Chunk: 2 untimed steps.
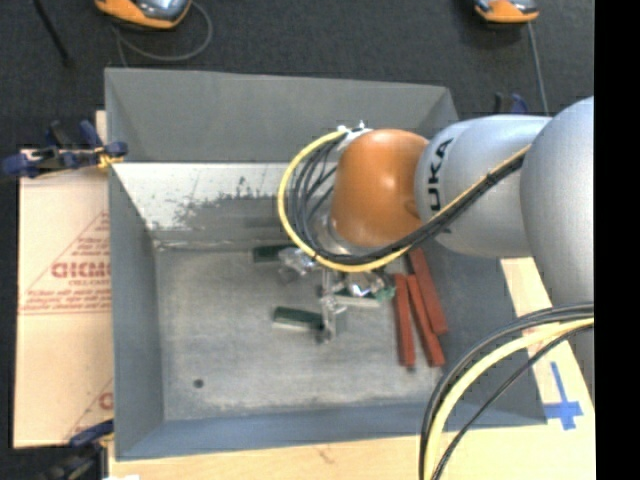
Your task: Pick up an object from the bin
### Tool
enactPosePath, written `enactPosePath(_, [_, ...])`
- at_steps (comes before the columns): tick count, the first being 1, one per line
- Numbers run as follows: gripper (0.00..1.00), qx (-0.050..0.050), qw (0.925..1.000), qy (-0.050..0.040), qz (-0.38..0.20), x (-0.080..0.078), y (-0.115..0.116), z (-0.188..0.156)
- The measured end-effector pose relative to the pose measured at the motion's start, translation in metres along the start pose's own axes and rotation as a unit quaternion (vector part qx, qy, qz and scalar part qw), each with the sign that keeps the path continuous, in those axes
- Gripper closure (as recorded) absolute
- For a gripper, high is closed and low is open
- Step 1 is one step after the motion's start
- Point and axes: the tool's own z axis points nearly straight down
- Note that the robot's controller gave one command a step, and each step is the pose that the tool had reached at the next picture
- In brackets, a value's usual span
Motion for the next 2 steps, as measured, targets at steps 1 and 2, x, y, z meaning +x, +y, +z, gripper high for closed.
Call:
enactPosePath(1, [1.00, -0.002, 1.0000, -0.0019, 0.000, -0.002, 0.004, -0.002])
enactPosePath(2, [1.00, 0.001, 0.9993, -0.0066, -0.036, 0.004, 0.029, -0.151])
